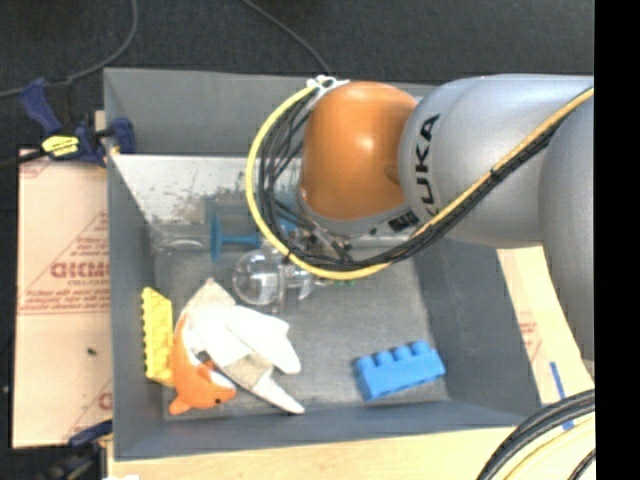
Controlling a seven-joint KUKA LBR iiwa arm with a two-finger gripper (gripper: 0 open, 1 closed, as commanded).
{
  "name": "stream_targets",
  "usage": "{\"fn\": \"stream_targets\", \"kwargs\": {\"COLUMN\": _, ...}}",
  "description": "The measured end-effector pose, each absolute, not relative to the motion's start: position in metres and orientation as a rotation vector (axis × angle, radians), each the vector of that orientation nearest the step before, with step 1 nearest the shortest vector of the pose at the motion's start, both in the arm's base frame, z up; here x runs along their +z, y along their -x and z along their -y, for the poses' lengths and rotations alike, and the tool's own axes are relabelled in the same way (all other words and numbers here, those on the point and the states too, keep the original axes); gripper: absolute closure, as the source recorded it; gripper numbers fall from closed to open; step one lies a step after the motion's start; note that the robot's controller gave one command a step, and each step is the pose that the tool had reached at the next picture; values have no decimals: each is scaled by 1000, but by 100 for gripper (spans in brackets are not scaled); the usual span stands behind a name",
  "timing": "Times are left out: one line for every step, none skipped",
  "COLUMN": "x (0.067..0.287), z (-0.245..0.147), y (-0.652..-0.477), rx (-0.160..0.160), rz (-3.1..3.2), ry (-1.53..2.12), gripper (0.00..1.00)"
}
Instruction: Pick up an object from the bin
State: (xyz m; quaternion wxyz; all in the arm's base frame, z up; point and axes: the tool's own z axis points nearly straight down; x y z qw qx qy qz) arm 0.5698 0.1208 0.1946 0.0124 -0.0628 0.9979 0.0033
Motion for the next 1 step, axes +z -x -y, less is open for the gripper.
{"fn": "stream_targets", "kwargs": {"x": 283, "z": -112, "y": -566, "rx": 9, "rz": -3110, "ry": 173, "gripper": 100}}
